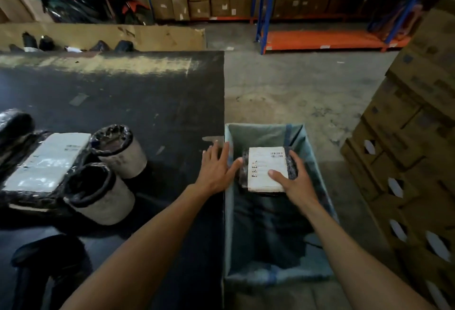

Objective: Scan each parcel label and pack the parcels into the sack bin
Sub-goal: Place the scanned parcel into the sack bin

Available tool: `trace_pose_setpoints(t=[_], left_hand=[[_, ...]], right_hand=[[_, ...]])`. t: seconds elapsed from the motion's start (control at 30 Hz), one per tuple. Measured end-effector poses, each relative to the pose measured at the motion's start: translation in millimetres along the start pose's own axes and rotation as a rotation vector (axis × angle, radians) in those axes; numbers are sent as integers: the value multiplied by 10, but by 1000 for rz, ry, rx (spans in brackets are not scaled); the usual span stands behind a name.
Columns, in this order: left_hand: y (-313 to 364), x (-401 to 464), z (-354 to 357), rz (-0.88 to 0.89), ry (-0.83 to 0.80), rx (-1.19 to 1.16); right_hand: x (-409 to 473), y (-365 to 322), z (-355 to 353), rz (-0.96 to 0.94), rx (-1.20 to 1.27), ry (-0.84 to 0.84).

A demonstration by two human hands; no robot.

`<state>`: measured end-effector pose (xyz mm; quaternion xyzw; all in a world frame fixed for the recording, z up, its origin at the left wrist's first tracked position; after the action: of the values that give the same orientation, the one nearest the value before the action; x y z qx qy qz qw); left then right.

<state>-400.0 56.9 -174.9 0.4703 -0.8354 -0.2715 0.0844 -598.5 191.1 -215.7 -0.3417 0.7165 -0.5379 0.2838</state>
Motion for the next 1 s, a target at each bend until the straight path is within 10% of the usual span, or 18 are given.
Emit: trace_pose_setpoints(t=[0.17,0.8,1.0], left_hand=[[-148,251,295,88,2,324],[-239,259,338,93,-2,376],[-223,266,342,96,15,367]], right_hand=[[317,711,181,143,-63,-142],[911,2003,1316,286,189,-182],[793,2228,1331,239,-253,-313]])
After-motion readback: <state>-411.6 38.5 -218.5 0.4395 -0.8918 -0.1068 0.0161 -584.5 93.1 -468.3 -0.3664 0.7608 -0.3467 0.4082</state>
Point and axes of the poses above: each hand's wrist, its own x-axis towards the middle knuckle, its own z-axis out of the palm, y = z × x, the point moved 2 cm from there along x, towards the middle knuckle, and after that the axes turned 4 degrees about -z, right-handed, at the moved point
